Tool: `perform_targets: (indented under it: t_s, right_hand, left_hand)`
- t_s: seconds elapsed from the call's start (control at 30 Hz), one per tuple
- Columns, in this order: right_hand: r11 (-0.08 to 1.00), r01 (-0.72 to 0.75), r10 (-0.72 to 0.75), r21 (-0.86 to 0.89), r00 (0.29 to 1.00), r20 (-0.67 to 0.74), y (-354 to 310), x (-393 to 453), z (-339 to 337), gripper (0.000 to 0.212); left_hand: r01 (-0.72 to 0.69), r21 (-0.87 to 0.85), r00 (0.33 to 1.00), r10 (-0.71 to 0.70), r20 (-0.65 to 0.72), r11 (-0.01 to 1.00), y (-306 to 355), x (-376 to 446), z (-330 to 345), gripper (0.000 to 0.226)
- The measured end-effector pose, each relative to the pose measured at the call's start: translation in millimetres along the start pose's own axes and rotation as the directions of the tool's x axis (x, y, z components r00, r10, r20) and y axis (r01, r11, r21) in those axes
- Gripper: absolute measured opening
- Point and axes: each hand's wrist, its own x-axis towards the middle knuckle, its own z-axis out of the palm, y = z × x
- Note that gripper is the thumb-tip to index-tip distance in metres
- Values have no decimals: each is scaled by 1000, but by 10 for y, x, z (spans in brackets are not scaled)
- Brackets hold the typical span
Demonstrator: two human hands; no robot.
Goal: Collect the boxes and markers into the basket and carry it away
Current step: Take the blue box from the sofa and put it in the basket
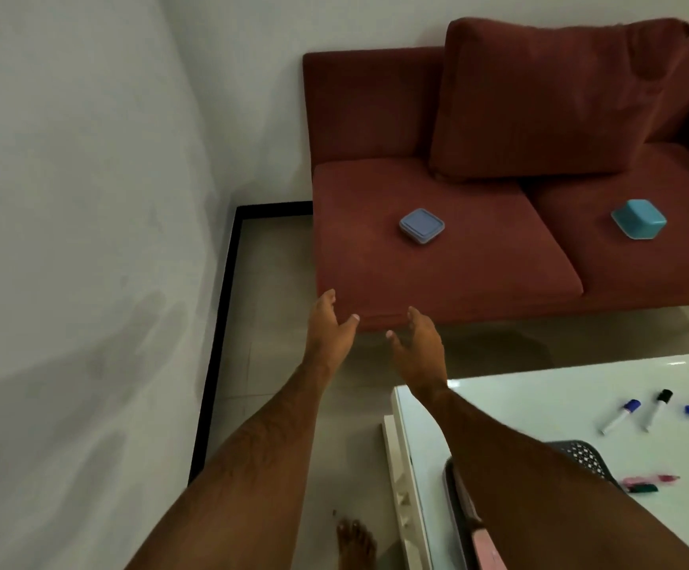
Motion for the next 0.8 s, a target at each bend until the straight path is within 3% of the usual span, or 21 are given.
perform_targets:
  t_s: [0.27,0.8]
  right_hand:
    - [995,-96,96,0,995,28,-102,980,133,67]
    - [971,-240,238,-17,968,-74,191,2970,376,64]
  left_hand:
    - [16,-41,1000,-15,26,999,202,955,160,67]
    - [54,-68,987,-43,154,996,449,2963,944,67]
